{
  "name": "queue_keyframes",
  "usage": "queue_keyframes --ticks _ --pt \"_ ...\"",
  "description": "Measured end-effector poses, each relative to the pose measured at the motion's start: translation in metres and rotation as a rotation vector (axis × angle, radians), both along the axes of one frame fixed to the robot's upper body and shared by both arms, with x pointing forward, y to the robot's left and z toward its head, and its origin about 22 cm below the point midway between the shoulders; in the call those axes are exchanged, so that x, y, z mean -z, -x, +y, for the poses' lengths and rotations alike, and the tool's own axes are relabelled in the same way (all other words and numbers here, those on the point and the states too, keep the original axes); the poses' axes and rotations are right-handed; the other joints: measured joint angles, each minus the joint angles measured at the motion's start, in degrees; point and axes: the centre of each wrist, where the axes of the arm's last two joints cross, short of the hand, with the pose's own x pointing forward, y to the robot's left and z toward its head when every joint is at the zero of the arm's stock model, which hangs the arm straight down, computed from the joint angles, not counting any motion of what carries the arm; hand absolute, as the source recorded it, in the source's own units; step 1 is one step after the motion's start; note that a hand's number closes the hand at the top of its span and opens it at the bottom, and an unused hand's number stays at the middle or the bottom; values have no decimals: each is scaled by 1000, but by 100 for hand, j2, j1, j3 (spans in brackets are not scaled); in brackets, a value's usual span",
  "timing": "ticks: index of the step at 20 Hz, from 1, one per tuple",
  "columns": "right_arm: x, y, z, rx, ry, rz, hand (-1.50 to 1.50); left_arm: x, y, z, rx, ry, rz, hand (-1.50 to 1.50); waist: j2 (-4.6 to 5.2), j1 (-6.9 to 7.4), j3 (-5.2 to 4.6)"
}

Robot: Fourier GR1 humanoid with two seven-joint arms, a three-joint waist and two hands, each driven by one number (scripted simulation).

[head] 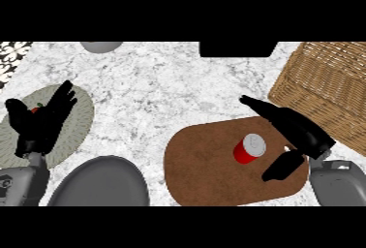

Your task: Pick the can from the cutting board and place it in the basket

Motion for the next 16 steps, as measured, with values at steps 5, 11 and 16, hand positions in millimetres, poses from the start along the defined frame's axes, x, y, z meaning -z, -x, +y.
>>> queue_keyframes --ticks 5,11,16 --pt "6 -1 -11 -33 -41 15 -150 0 1 -1 -4 8 -4 0 -1 -1 -1" --pt "9 9 -10 -73 -46 22 -150 0 4 -1 -8 -3 -4 0 -3 -4 -2" --pt "20 18 -1 -52 0 4 -150 4 3 -2 -6 3 -3 0 -1 -8 -1"
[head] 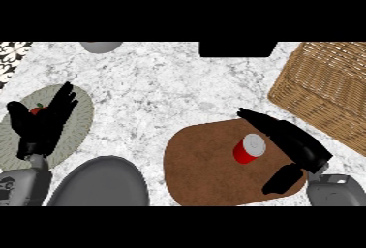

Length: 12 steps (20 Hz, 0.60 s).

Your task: Pick the can from the cutting board and place it in the basket

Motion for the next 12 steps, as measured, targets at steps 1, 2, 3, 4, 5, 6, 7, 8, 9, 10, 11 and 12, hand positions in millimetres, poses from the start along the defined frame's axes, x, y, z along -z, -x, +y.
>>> queue_keyframes --ticks 1,2,3,4,5,6,7,8,9,10,11,12 --pt "1 0 4 1 7 -3 -150 3 -2 2 0 -1 -3 0 0 -1 1" --pt "2 0 4 3 18 -7 -150 3 -1 0 1 -4 -3 0 0 1 0" --pt "5 -1 5 7 28 -9 -150 2 -1 2 1 -3 -1 0 0 3 0" --pt "8 0 5 9 38 -9 -150 -1 -1 4 2 1 0 0 1 4 0" --pt "13 0 6 9 44 -10 -150 -1 -1 3 3 1 1 0 0 5 0" --pt "13 -2 7 9 48 -9 -150 -3 0 6 3 1 3 0 1 6 1" --pt "13 -4 6 7 55 -12 150 -1 0 7 1 2 2 0 1 6 1" --pt "16 -1 8 -1 69 -15 150 -3 1 8 2 -2 2 0 0 5 0" --pt "18 -3 9 -20 95 -20 150 -1 1 6 2 -1 4 0 1 12 1" --pt "22 -5 14 -33 111 -28 150 -1 1 5 4 -2 2 0 -2 16 -3" --pt "23 -6 15 -43 124 -37 150 0 3 3 6 2 0 0 -9 19 -6" --pt "23 -10 18 -47 134 -49 150 0 4 6 4 3 -1 0 -13 20 -9"
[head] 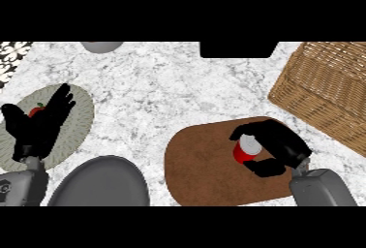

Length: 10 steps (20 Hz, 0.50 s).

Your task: Pick the can from the cutting board and place it in the basket

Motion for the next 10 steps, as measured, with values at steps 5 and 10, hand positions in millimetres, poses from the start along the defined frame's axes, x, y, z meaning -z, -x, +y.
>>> queue_keyframes --ticks 5,10 --pt "3 5 7 -20 16 -34 150 5 -5 -4 1 1 -1 0 -21 -15 -14" --pt "12 8 21 33 36 -55 150 -3 -6 0 2 -5 -4 0 -48 -13 -35"
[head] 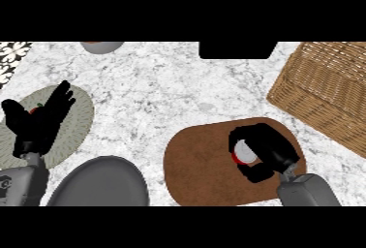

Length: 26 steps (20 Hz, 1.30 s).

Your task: Pick the can from the cutting board and place it in the basket

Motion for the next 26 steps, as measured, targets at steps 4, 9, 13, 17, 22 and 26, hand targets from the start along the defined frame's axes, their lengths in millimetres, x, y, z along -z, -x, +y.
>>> queue_keyframes --ticks 4,9,13,17,22,26 --pt "5 7 26 258 -2 -7 150 3 1 0 3 4 5 0 -13 3 -16" --pt "7 16 65 497 -15 -8 150 -2 -2 -2 14 5 0 0 -11 82 -20" --pt "-1 28 98 581 -183 -16 150 1 -3 -1 17 7 5 0 37 108 17" --pt "-27 38 123 598 -409 -119 150 3 -6 -6 15 5 6 0 52 96 37" --pt "-71 45 141 632 -516 -297 150 2 -4 -3 1 -3 7 0 39 39 39" --pt "-101 52 143 680 -518 -395 150 0 -5 -5 -3 0 9 0 35 -4 40"
